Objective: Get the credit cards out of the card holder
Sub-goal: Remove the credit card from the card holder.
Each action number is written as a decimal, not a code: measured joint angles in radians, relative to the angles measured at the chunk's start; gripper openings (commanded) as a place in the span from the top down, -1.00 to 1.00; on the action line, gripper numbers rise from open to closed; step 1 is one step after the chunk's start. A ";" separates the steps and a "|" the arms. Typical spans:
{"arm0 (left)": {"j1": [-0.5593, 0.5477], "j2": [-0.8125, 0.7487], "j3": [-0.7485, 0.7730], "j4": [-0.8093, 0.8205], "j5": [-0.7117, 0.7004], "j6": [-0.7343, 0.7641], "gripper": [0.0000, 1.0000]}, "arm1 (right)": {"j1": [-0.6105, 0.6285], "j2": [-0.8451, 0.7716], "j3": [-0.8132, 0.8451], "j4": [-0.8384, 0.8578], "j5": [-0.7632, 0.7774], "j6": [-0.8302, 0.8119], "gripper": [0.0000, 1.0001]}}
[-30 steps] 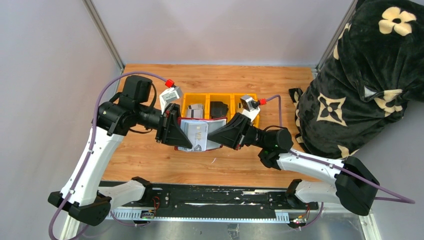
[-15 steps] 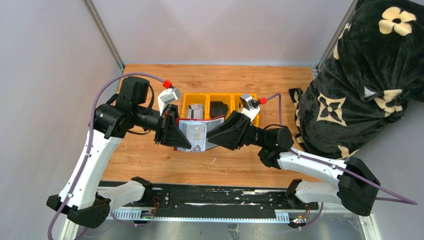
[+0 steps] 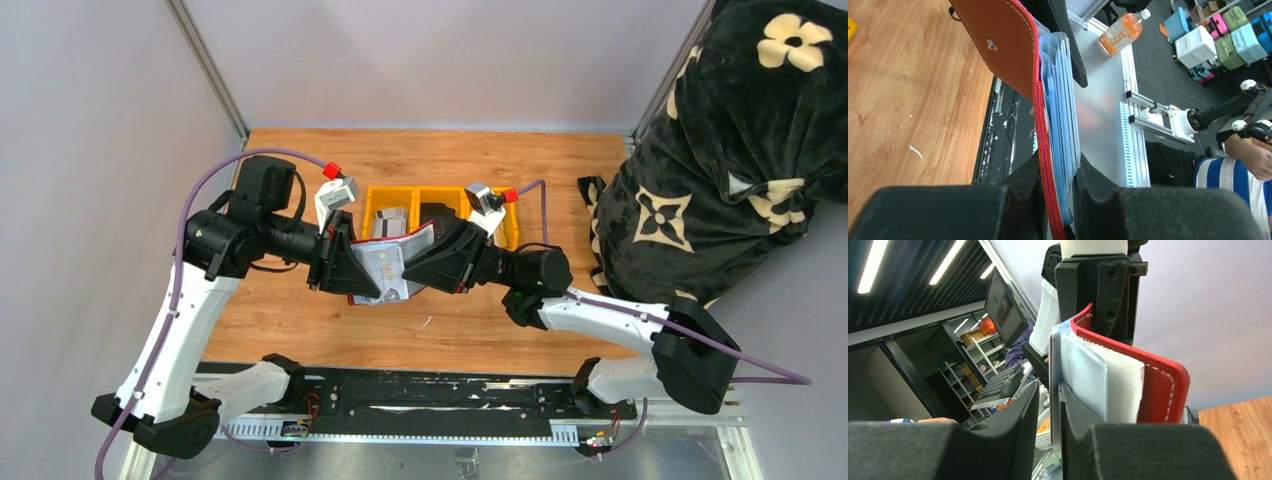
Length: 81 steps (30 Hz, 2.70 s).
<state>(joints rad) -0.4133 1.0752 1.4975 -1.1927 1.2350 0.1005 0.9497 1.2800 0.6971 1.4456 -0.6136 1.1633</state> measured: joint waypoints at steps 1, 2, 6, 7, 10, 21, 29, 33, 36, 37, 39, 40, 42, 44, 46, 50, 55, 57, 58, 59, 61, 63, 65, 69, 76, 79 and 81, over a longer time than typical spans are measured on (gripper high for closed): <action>0.000 0.000 0.000 -0.002 -0.003 0.000 0.70 | 0.000 0.003 0.000 0.004 0.000 0.000 0.71; 0.000 0.000 0.000 -0.004 -0.006 0.000 0.69 | 0.000 0.005 0.000 0.006 0.000 0.001 0.83; 0.000 -0.002 0.000 -0.010 -0.002 0.001 0.64 | 0.001 0.008 -0.001 0.001 0.005 0.005 1.00; 0.000 -0.004 0.000 -0.010 0.000 0.001 0.63 | 0.001 0.008 -0.003 0.002 0.009 0.006 1.00; 0.000 -0.006 -0.001 -0.010 -0.005 0.001 0.61 | -0.001 0.008 -0.024 0.014 0.024 0.025 1.00; -0.001 -0.009 -0.007 0.002 -0.022 0.004 0.59 | -0.035 -0.044 -0.116 0.021 0.068 0.069 1.00; -0.001 -0.012 -0.007 0.003 -0.035 0.003 0.65 | -0.038 -0.080 -0.105 -0.061 0.049 0.049 0.25; -0.001 -0.012 -0.007 0.004 -0.048 0.003 0.67 | -0.026 -0.106 -0.083 -0.106 0.034 0.016 0.25; -0.001 -0.011 -0.007 0.005 -0.058 0.003 0.67 | -0.013 -0.116 -0.064 -0.160 0.030 -0.020 0.27; -0.001 -0.010 -0.007 0.005 -0.061 0.003 0.67 | -0.008 -0.117 -0.053 -0.190 0.027 -0.037 0.28; -0.001 -0.008 -0.007 0.006 -0.066 0.000 0.67 | 0.000 -0.117 -0.045 -0.212 0.025 -0.051 0.30; -0.001 -0.008 -0.007 0.005 -0.068 0.000 0.67 | 0.002 -0.117 -0.037 -0.230 0.022 -0.061 0.35; -0.001 -0.008 -0.007 0.005 -0.071 -0.001 0.67 | 0.002 -0.117 -0.032 -0.242 0.021 -0.068 0.52; -0.001 -0.008 -0.007 0.003 -0.071 -0.003 0.67 | 0.002 -0.109 -0.031 -0.241 0.021 -0.071 0.64; -0.001 -0.009 -0.006 -0.001 -0.076 -0.003 0.67 | 0.002 -0.094 -0.024 -0.235 0.018 -0.071 0.73; 0.000 -0.013 -0.005 -0.014 -0.096 -0.007 0.57 | 0.002 -0.058 -0.007 -0.209 -0.003 -0.061 1.00; 0.000 -0.019 -0.005 -0.018 -0.109 -0.018 0.42 | 0.000 -0.044 -0.005 -0.191 -0.004 -0.057 1.00; -0.002 -0.023 -0.005 -0.014 -0.104 -0.017 0.42 | -0.006 -0.048 -0.019 -0.186 0.002 -0.053 1.00; -0.002 -0.023 -0.005 -0.011 -0.101 -0.014 0.42 | -0.010 -0.051 -0.027 -0.185 0.006 -0.052 1.00; -0.002 -0.022 -0.005 -0.007 -0.097 -0.013 0.42 | -0.013 -0.056 -0.035 -0.183 0.010 -0.049 1.00; -0.002 -0.024 -0.005 -0.002 -0.083 -0.007 0.42 | -0.017 -0.064 -0.047 -0.182 0.013 -0.043 1.00; -0.002 -0.026 -0.006 0.003 -0.063 -0.005 0.42 | -0.020 -0.074 -0.057 -0.175 0.013 -0.031 1.00; -0.002 -0.028 -0.007 0.008 -0.041 -0.002 0.46 | -0.023 -0.078 -0.071 -0.157 0.014 -0.018 1.00; -0.002 -0.029 -0.013 0.014 -0.008 0.005 0.55 | -0.026 -0.082 -0.093 -0.119 0.015 0.007 1.00; -0.002 -0.026 -0.019 0.029 0.018 0.008 0.82 | -0.026 -0.108 -0.115 -0.093 0.017 0.014 1.00; 0.000 -0.019 -0.019 0.031 0.024 0.008 1.00 | -0.026 -0.113 -0.129 -0.075 0.024 0.015 1.00; 0.005 -0.016 -0.019 0.030 0.030 0.008 1.00 | -0.026 -0.115 -0.142 -0.055 0.034 0.016 1.00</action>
<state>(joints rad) -0.4088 1.0595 1.4780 -1.1629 1.2652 0.1081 0.9237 1.1652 0.5556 1.3903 -0.5800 1.1797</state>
